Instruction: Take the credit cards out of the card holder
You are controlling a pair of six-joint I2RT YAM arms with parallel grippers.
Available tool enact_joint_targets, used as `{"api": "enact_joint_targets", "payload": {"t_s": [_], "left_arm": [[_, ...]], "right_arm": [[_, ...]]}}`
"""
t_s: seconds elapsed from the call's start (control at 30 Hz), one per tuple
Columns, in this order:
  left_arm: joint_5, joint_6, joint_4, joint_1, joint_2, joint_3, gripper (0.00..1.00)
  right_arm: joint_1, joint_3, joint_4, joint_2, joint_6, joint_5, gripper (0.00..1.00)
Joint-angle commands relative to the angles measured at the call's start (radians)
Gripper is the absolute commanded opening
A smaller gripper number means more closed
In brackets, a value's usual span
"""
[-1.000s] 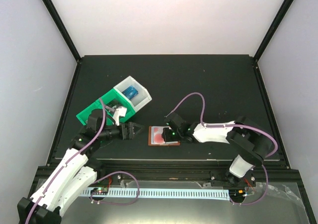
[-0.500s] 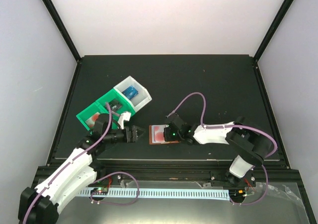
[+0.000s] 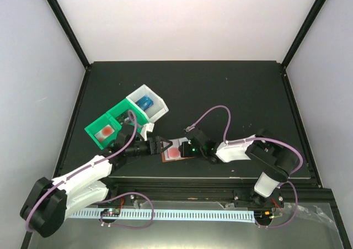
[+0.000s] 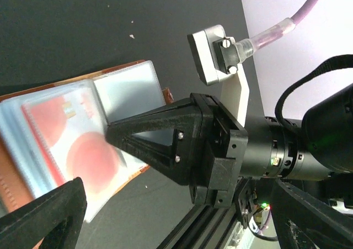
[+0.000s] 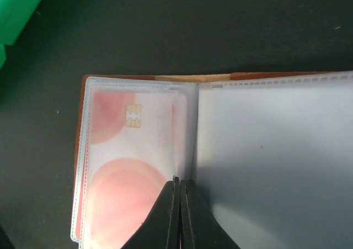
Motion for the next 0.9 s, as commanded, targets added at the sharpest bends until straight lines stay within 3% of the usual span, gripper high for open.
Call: {"api": "enact_joint_targets", "payload": {"t_s": [0.0, 0.27, 0.63, 0.87], "left_arm": [[-0.057, -0.041, 0.150, -0.051, 0.074, -0.003, 0.94], [-0.145, -0.072, 0.219, -0.118, 0.173, -0.027, 0.95], [-0.188, -0.120, 0.220, -0.146, 0.158, -0.059, 0.98], [-0.186, -0.187, 0.402, -0.175, 0.228, -0.140, 0.99]], "right_arm": [[0.002, -0.037, -0.009, 0.048, 0.026, -0.085, 0.03], [-0.001, -0.057, 0.030, 0.051, 0.056, -0.091, 0.03], [-0.001, -0.103, 0.112, 0.068, 0.116, -0.116, 0.03], [-0.001, -0.121, 0.103, 0.030, 0.118, -0.102, 0.03]]}}
